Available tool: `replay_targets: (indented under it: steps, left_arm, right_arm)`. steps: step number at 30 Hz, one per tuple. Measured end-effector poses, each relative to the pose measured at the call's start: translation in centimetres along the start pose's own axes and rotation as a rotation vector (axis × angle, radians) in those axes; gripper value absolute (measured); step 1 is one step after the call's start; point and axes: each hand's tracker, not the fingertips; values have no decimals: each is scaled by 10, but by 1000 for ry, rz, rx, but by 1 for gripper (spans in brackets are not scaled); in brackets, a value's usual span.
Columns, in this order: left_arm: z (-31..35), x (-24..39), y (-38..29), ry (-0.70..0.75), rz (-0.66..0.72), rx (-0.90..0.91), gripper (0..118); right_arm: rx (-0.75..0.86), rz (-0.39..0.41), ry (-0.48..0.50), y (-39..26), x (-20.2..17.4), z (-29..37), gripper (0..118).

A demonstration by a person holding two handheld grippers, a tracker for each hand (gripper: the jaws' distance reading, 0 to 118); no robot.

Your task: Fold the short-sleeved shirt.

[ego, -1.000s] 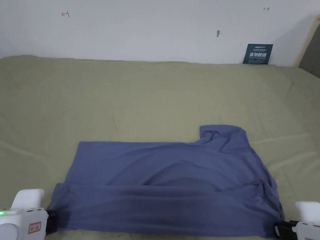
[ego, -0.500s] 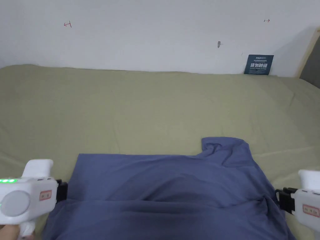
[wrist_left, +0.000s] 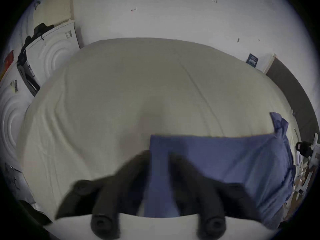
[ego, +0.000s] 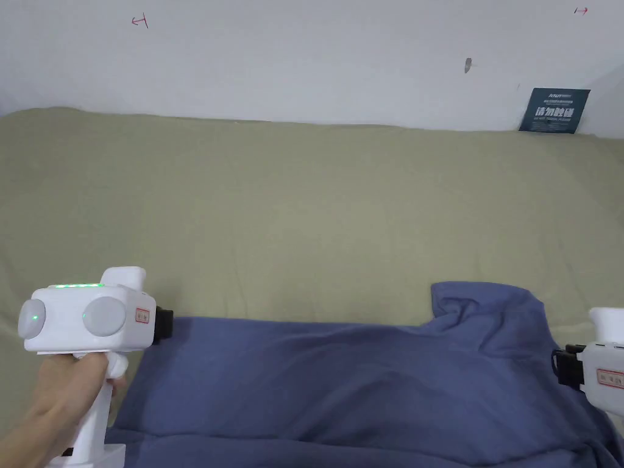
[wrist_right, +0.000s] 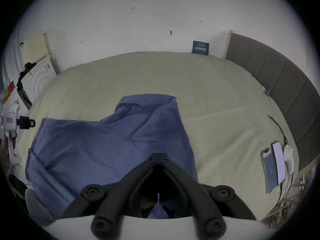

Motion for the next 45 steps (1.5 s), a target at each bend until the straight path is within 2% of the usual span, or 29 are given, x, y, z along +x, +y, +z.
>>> replay_targets:
  steps: [1,2,5,9,10,12,13,15,16,17,19,20,21,22,23,24,26,27,28,29,30,31,32,33,34,38,45]
  left_arm:
    - [-9,1,3,13,-19,-24,111]
    - [-21,2,5,40,-35,-61,118]
    - [-35,5,8,95,-56,-34,118]
    - [-45,4,6,85,-57,-75,117]
    - [-41,4,5,67,-44,-68,113]
    - [-33,4,5,52,-39,-58,98]
    - [-30,5,5,43,-51,-46,87]
    - [-22,6,5,-15,-55,-35,45]
    - [-21,6,5,-13,-61,-38,16]
    - [-21,8,4,-4,-72,-26,3]
    - [-23,12,4,-4,-85,-43,4]
    - [-24,13,3,2,-90,-40,4]
    - [-24,13,4,3,-88,-40,4]
    - [-25,14,4,5,-86,-40,4]
    - [-26,14,5,6,-89,-43,4]
    - [-26,13,5,5,-91,-44,4]
    - [-27,14,5,6,-98,-44,4]
    - [-27,15,5,8,-103,-43,4]
    - [-28,14,4,9,-103,-42,4]
    - [-28,15,4,10,-103,-42,4]
    - [-29,15,3,12,-101,-41,4]
    - [-28,16,4,14,-101,-40,4]
    - [-28,15,3,16,-102,-38,4]
    - [-26,15,4,17,-105,-35,4]
    - [-23,15,4,18,-103,-30,4]
    - [4,9,1,4,-76,20,4]
    - [78,-8,-20,-24,-61,103,4]
  right_arm:
    - [-6,4,-1,1,0,-4,0]
    - [-16,10,-3,2,1,-10,0]
    - [-37,16,-7,2,5,-24,0]
    - [-53,19,-22,3,7,-32,0]
    - [-55,14,-19,5,9,-33,0]
    - [-53,9,-25,9,11,-35,0]
    - [-53,12,-30,11,8,-33,0]
    - [-56,14,-36,17,10,-35,0]
    - [-58,12,-38,21,11,-37,0]
    - [-61,8,-37,25,15,-39,0]
    - [-72,-4,-42,31,17,-48,1]
    - [-79,-10,-47,34,19,-53,6]
    - [-101,-27,-45,37,25,-60,25]
    - [-130,-37,-44,39,27,-65,63]
    - [-181,-39,-35,40,29,-73,112]
    - [-237,-36,-35,39,31,-83,116]
    - [-253,-2,-25,31,36,-94,103]
    - [-275,9,-53,28,38,-100,103]
    - [-262,-5,-34,25,40,-102,101]
    - [-233,-16,-40,30,38,-90,89]
    - [-228,-31,-29,31,39,-86,73]
    - [-206,-33,-12,31,40,-80,49]
    - [-172,-18,-15,30,39,-72,14]
    - [-161,-4,9,32,37,-68,4]
    - [-154,0,30,31,37,-64,4]
    - [-113,38,3,35,27,-38,5]
    - [15,-18,50,27,35,45,5]
